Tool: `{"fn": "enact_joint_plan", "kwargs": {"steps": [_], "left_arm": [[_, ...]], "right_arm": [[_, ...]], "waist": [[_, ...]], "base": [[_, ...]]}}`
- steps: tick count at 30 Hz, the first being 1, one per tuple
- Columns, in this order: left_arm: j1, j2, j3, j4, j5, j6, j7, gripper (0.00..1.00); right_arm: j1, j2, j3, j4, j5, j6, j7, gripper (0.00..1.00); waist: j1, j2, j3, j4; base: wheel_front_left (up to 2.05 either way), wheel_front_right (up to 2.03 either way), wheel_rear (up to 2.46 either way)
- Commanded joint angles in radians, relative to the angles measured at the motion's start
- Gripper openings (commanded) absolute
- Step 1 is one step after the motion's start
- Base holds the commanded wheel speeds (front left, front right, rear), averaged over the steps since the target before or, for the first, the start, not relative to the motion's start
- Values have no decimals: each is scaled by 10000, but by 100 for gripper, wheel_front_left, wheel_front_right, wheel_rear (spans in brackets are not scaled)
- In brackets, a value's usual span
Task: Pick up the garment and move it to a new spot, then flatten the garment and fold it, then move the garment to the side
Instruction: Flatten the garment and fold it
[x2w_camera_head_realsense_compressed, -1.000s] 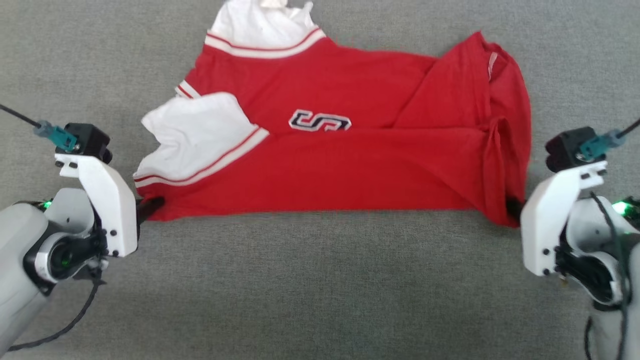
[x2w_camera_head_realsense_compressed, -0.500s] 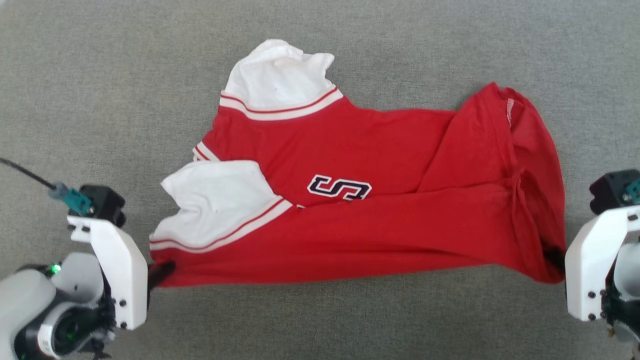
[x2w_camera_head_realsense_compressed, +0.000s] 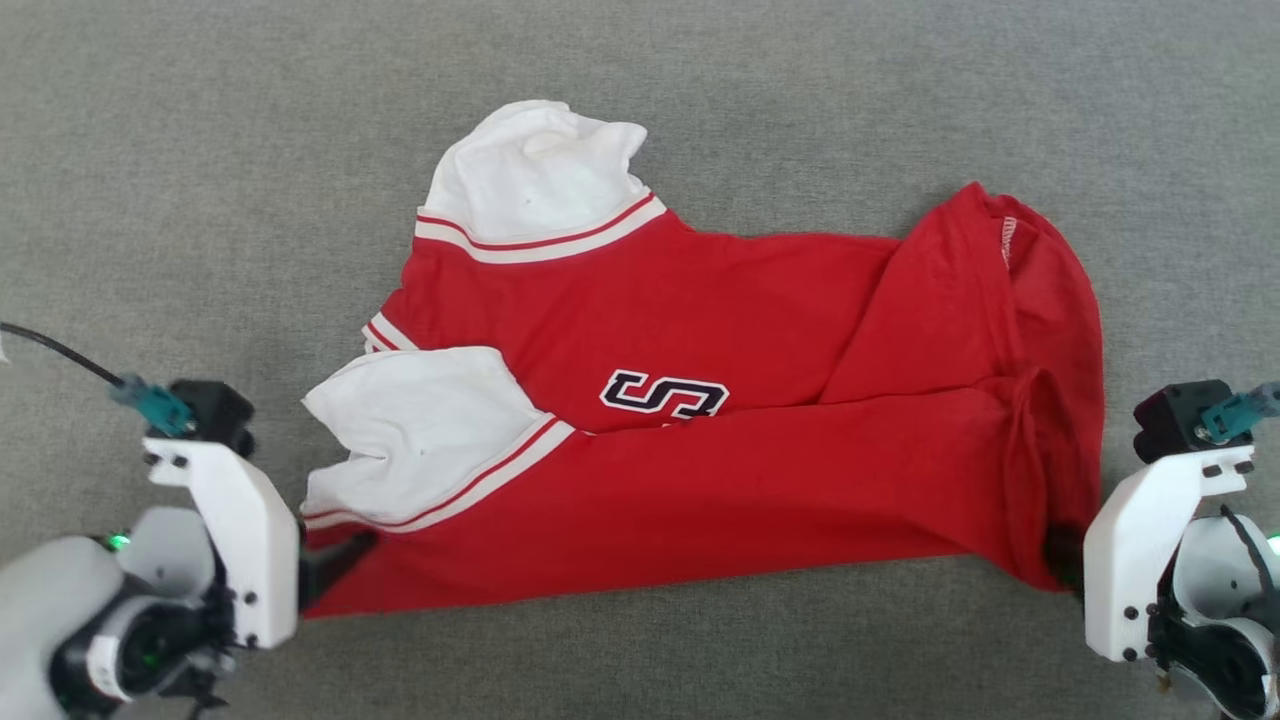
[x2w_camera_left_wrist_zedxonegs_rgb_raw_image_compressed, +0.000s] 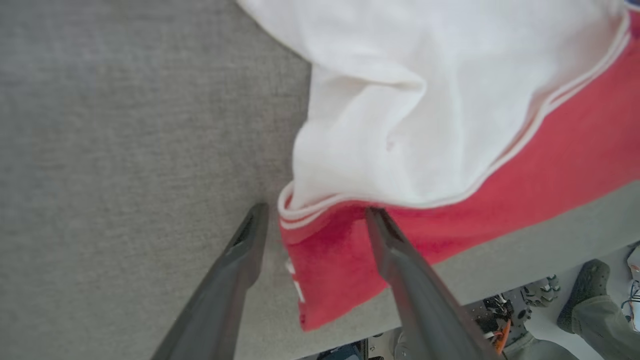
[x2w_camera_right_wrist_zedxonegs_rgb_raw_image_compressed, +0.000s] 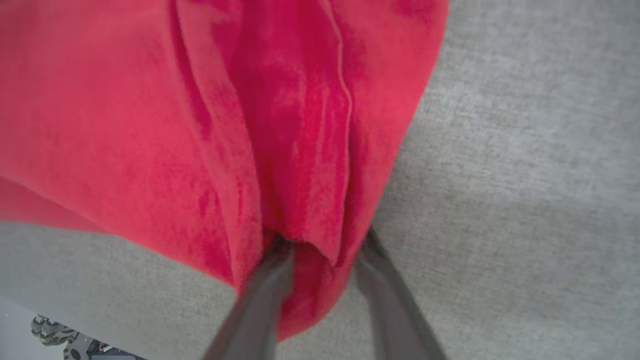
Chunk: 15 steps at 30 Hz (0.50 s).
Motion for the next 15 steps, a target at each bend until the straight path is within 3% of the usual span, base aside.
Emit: {"fn": "enact_joint_plan", "kwargs": {"steps": [1, 9, 15], "left_arm": [[-212, 204, 115, 28, 105, 73, 73, 100], [-1184, 1197, 461, -856, 481, 261, 796, 100], [-2208, 1500, 683, -900, 1030, 122, 1418, 100]], "right_arm": [[30, -12, 15, 150, -78, -8, -161, 100], [-127, 423, -119, -846, -84, -5, -1123, 100], [-484, 911, -329, -1381, -306, -5, -2439, 100]], "waist": [[0, -1, -31, -84], [0, -1, -91, -549], [0, -1, -10, -966]], "base": [[0, 0, 0], [0, 0, 0], [0, 0, 0]]}}
